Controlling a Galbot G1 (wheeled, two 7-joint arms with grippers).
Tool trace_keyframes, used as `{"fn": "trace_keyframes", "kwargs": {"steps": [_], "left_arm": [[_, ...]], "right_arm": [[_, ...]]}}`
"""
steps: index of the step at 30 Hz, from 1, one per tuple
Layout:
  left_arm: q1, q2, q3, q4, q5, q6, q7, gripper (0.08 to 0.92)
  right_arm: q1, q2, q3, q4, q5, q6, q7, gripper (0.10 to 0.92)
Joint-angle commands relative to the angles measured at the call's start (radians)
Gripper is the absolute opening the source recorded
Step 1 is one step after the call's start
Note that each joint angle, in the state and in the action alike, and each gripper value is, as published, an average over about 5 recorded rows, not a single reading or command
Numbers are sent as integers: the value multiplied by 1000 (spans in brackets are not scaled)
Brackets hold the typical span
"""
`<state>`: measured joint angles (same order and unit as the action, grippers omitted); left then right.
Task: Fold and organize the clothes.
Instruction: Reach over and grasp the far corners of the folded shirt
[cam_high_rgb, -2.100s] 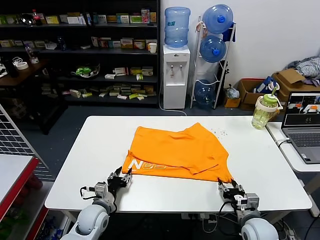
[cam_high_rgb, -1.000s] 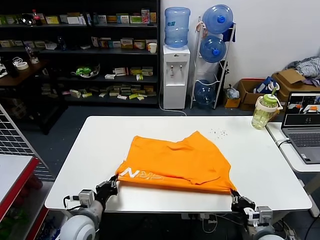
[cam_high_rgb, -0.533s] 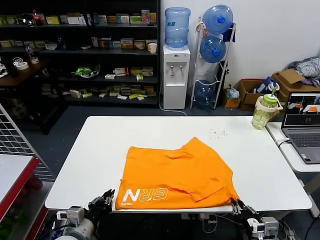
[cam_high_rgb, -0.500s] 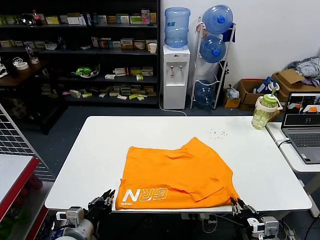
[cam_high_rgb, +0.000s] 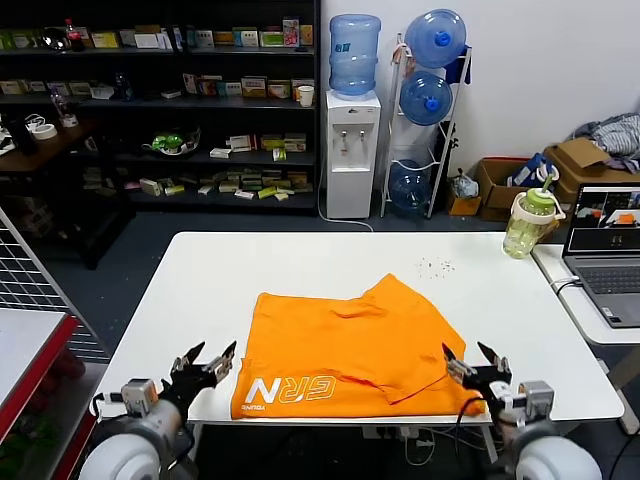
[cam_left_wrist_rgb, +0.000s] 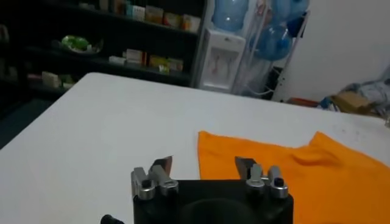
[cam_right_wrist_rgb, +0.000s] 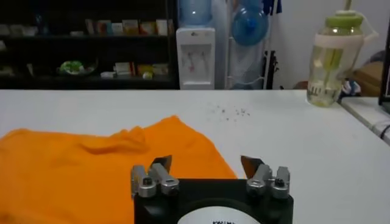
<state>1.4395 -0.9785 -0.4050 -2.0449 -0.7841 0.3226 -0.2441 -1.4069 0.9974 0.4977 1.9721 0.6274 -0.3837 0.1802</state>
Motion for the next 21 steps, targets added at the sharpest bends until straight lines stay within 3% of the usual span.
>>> {"fn": "trace_keyframes", "kwargs": {"steps": [1,4,9,21], "left_arm": [[-486,-34,193,378,-17,-36,53,805],[-600,-56,267,526,-19,-27,68,820],[-705,-65,348,669,-41,5,95,823],[-808,-107,422,830,-49,24,133,823]], "right_arm": [[552,22,-217,-364,57,-28,10,819],[706,96,-303,-530,58,-38,9,822],[847,181,-382,-711,57,-86,2,823],[869,224,-433,-877,11,-135,-49,823]]}}
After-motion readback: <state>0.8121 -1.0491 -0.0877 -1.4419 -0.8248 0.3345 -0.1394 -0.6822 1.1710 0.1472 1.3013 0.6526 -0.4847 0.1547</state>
